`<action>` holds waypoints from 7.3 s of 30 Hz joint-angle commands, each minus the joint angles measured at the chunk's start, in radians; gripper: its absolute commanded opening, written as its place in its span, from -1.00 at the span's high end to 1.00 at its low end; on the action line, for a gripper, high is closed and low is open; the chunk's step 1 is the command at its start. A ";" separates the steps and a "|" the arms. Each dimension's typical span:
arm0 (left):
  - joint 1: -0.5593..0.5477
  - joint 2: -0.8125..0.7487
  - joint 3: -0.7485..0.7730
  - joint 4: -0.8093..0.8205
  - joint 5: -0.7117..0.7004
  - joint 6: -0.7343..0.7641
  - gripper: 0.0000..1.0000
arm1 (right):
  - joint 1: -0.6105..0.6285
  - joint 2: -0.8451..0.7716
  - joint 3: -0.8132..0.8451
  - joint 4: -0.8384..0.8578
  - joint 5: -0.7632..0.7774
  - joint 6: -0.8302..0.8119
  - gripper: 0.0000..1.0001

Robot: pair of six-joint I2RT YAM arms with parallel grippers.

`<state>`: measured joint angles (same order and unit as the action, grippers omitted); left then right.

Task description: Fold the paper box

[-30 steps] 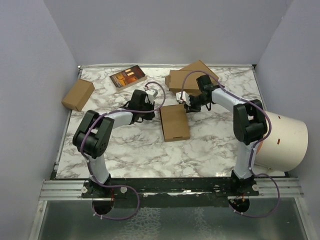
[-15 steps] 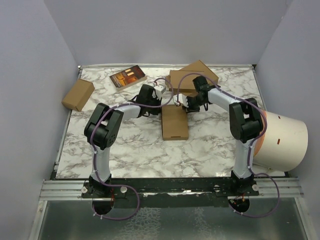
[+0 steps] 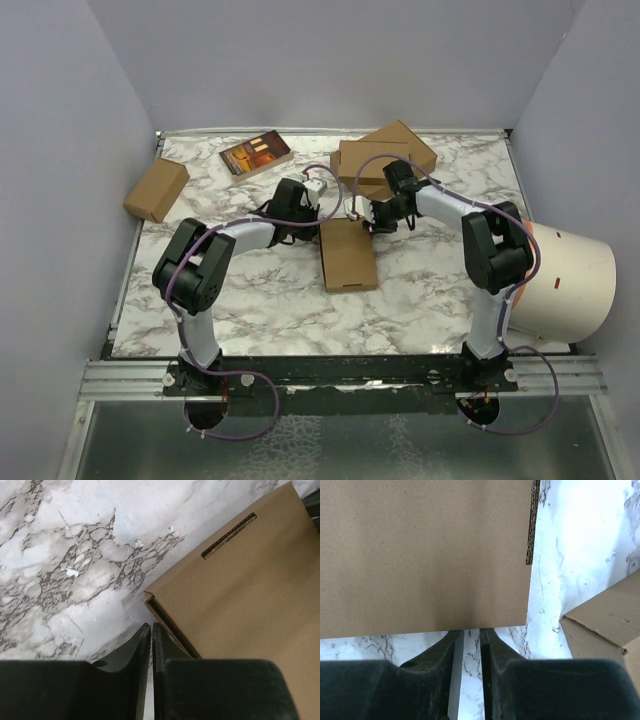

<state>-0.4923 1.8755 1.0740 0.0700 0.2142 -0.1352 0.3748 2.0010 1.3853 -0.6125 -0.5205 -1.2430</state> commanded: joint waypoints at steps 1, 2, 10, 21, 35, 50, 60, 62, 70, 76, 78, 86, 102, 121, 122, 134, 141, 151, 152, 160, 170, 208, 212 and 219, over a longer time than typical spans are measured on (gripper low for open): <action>0.012 -0.102 -0.044 0.011 -0.020 -0.039 0.78 | -0.006 -0.083 -0.051 0.101 -0.073 0.009 0.58; 0.019 -0.112 -0.056 0.010 -0.022 -0.034 0.78 | -0.011 -0.083 -0.050 0.102 -0.071 0.005 0.58; 0.035 -0.100 -0.071 -0.009 -0.019 0.044 0.80 | -0.017 -0.010 0.038 0.045 -0.061 -0.033 0.76; 0.075 -0.022 -0.038 -0.037 0.038 0.122 0.95 | -0.018 0.056 0.095 -0.005 -0.037 -0.092 0.98; -0.040 0.090 0.127 -0.018 0.192 0.007 0.99 | 0.091 0.052 0.099 0.072 -0.078 0.049 0.98; 0.104 -0.274 -0.161 0.020 -0.023 -0.125 0.88 | 0.019 -0.066 -0.046 0.035 -0.124 -0.050 0.71; 0.043 -0.649 -0.565 -0.018 0.033 -0.393 0.94 | 0.019 -0.124 -0.127 -0.080 -0.191 -0.181 0.77; 0.017 -0.692 -0.614 -0.040 0.033 -0.424 0.94 | 0.018 -0.145 -0.159 -0.087 -0.196 -0.200 0.77; -0.089 -0.624 -0.640 -0.019 0.037 -0.463 0.96 | 0.022 -0.209 -0.246 -0.141 -0.258 -0.243 0.79; -0.104 -0.503 -0.562 -0.046 -0.051 -0.377 0.96 | 0.029 -0.240 -0.302 -0.128 -0.254 -0.253 0.77; -0.105 -0.471 -0.537 -0.047 -0.074 -0.344 0.96 | 0.030 -0.232 -0.288 -0.105 -0.226 -0.229 0.73; -0.103 -0.397 -0.514 0.019 -0.150 -0.176 0.96 | 0.030 -0.058 -0.045 -0.163 -0.139 -0.222 0.75; -0.089 -0.381 -0.497 0.046 -0.063 -0.130 0.95 | 0.048 0.027 0.043 -0.202 -0.179 -0.256 0.80; -0.094 -0.262 -0.380 0.225 0.230 0.000 0.99 | 0.159 0.004 -0.016 -0.103 -0.227 -0.213 0.84; -0.094 -0.259 -0.376 0.227 0.238 0.006 0.98 | 0.159 0.002 -0.015 -0.100 -0.231 -0.210 0.84; -0.081 -0.137 -0.243 0.177 0.177 -0.095 0.86 | 0.154 -0.058 -0.084 -0.017 -0.228 -0.128 0.72; 0.011 -0.304 -0.358 0.149 0.101 -0.202 0.62 | 0.026 -0.132 -0.142 -0.004 -0.179 -0.092 0.68; -0.032 -0.447 -0.505 0.085 0.151 -0.301 0.71 | 0.015 -0.249 -0.277 -0.002 -0.189 -0.073 0.67; -0.056 -0.451 -0.515 0.082 0.149 -0.317 0.74 | 0.027 -0.252 -0.293 0.002 -0.182 -0.070 0.68; -0.175 -0.427 -0.527 0.135 0.114 -0.427 0.78 | 0.120 -0.235 -0.344 0.022 -0.135 -0.041 0.73; -0.190 -0.382 -0.454 0.120 0.061 -0.390 0.70 | 0.125 -0.284 -0.330 0.033 -0.079 0.014 0.65; -0.107 -0.821 -0.896 0.626 -0.025 -0.694 -0.96 | -0.140 -0.188 -0.435 0.353 -0.515 1.121 -0.48; -0.107 -0.761 -0.904 0.680 -0.001 -0.712 -0.96 | -0.140 -0.129 -0.423 0.335 -0.524 1.135 -0.29; -0.109 -0.688 -0.906 0.707 0.015 -0.721 -0.94 | -0.150 -0.092 -0.413 0.329 -0.542 1.161 0.15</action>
<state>-0.6033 1.1637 0.1734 0.7170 0.1951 -0.8455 0.2340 1.8824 0.9585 -0.2840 -1.0485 -0.1093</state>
